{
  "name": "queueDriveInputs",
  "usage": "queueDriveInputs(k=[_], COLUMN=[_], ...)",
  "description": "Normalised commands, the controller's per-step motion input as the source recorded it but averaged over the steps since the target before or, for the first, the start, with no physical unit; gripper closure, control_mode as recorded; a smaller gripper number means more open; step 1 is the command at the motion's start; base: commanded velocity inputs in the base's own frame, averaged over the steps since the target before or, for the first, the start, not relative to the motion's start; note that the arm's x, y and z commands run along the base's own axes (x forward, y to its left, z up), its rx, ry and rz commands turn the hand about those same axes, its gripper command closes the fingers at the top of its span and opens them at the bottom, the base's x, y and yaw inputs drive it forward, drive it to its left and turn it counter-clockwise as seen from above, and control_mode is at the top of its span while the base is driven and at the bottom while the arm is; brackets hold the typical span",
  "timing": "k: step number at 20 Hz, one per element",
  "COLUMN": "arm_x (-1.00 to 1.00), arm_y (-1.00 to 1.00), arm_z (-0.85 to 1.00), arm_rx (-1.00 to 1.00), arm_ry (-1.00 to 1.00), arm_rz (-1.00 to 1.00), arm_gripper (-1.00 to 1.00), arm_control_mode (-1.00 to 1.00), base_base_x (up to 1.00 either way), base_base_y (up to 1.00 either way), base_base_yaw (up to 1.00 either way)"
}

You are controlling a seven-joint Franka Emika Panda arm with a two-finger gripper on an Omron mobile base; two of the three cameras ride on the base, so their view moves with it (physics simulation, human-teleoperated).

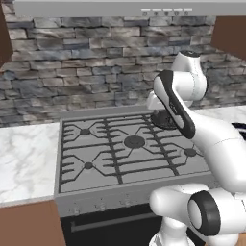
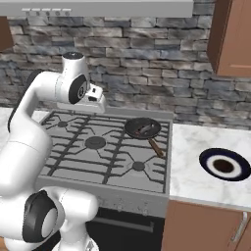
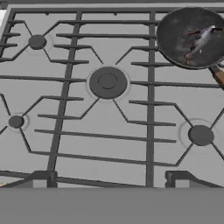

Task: Place the fish on the plate and place the tomato on the same plate.

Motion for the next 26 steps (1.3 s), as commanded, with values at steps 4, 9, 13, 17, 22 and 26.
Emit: queueDriveInputs(k=[4,9,13,17,22,26], arm_x=[0.0,0.0,0.0,0.0,0.0,0.0], arm_y=[0.0,0.0,0.0,0.0,0.0,0.0], arm_z=[0.0,0.0,0.0,0.0,0.0,0.0], arm_rx=[0.0,0.0,0.0,0.0,0.0,0.0], arm_ry=[0.0,0.0,0.0,0.0,0.0,0.0], arm_rz=[0.0,0.0,0.0,0.0,0.0,0.0], arm_gripper=[-1.0,-1.0,-1.0,-1.0,-1.0,-1.0], arm_control_mode=[1.0,1.0,1.0,1.0,1.0,1.0], base_base_x=[-0.12,-0.15,-0.19,-0.19,-0.13,0.0], base_base_y=[-0.67,-0.72,-0.75,-0.72,-0.66,-0.57], base_base_yaw=[0.0,0.0,0.0,0.0,0.0,0.0])
